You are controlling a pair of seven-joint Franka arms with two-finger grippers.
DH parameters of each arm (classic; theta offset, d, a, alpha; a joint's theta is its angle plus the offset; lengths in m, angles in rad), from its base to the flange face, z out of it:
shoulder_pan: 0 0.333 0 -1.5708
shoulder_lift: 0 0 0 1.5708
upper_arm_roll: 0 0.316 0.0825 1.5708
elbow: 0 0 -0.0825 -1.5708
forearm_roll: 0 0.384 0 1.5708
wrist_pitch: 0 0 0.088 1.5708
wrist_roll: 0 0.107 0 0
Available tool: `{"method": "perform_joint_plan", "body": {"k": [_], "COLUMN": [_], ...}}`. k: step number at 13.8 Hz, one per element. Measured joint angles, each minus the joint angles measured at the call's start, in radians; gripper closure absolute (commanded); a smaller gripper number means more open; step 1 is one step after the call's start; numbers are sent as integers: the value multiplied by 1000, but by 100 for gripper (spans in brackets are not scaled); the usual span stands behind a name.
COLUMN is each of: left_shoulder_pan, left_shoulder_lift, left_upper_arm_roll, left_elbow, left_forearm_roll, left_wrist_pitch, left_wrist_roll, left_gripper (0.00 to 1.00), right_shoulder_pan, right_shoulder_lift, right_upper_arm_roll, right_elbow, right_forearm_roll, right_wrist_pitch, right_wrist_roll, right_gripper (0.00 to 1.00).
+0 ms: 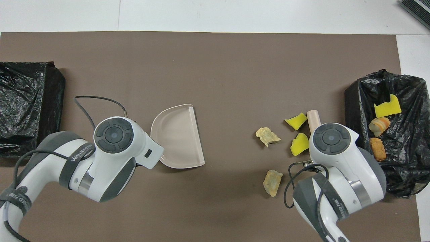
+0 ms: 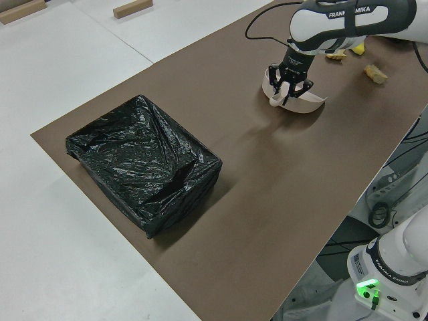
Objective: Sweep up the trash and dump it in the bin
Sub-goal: 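Sweep the sponge pieces with the right gripper into the dustpan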
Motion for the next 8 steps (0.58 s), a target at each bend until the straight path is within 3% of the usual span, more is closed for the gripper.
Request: {"method": "perform_joint_plan", "body": {"k": [5,8], "left_shoulder_pan": [-142,-198], "left_shoulder_lift": [13,15], "left_upper_arm_roll": [-4,-4], "left_elbow": [-3,-3], "left_forearm_roll": [-7,-27], "left_wrist_pitch": [13,16], "left_wrist_roll": [-270,-336], "left_gripper": [100,100], "right_shoulder_pan": [44,119], "right_shoulder_lift": [-2,2], "right_upper_arm_roll": [10,12], "right_elbow": [-53,-55], "right_forearm_roll": [12,102], "right_wrist_pitch": [80,88], "right_wrist_roll": [23,93], "right_gripper": [100,100]}}
